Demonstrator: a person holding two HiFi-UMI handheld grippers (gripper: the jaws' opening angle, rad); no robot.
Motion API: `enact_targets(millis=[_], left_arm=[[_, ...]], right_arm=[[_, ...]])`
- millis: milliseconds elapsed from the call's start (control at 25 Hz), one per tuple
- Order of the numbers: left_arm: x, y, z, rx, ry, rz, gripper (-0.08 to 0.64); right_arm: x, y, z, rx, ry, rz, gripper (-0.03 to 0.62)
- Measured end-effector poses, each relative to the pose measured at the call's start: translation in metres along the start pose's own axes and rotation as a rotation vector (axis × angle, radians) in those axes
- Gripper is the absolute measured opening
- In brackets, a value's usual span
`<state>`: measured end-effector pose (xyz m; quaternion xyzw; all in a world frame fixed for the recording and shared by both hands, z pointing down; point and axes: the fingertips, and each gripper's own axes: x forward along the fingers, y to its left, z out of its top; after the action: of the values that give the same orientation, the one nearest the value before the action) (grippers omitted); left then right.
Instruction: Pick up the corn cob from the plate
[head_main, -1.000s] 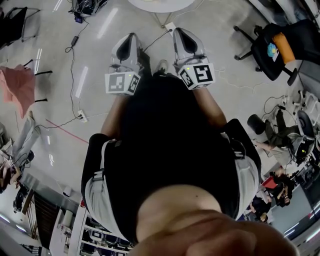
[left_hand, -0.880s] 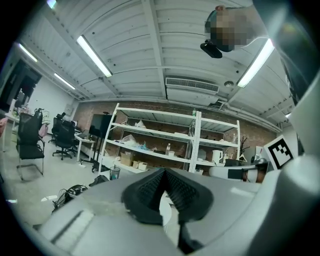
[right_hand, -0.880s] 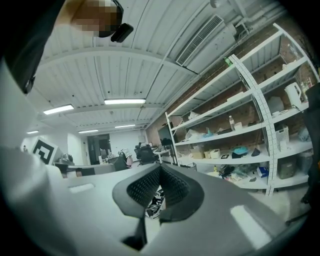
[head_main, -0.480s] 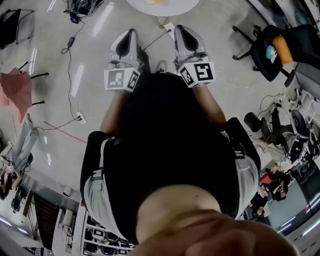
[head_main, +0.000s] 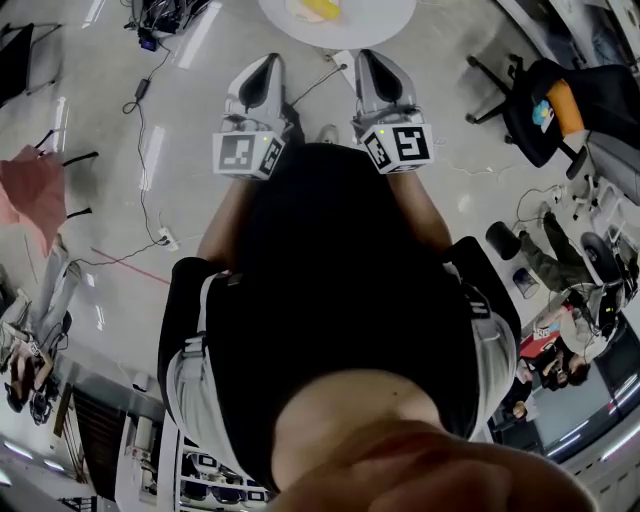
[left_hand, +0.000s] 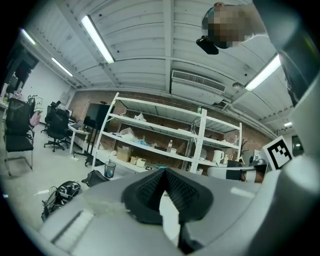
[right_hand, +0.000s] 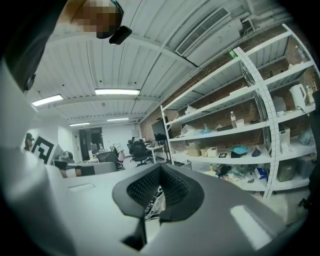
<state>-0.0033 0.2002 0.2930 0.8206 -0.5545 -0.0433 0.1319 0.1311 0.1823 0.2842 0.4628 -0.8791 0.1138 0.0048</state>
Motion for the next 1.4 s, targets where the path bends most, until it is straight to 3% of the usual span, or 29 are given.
enact_targets(millis=[520,720,1400], left_arm=[[0.042,0.087,0.024,-0.047,0.028,-0.078,0.002],[0.053,0.111,0.044,-0.043,-0.015,-0.112,0.002],[0.104,0.127,0.038,-0.070,0.036,-0.166,0.003]], right_arm=[[0.084,0.011,0.007,-0.011,0.027,-0.107,0.008],[0.104,0.010,0.007,-0.021,0.041,-0.152,0.008],[0.146,-0.016,-0.004,-0.015,0.090,-0.211,0.008]])
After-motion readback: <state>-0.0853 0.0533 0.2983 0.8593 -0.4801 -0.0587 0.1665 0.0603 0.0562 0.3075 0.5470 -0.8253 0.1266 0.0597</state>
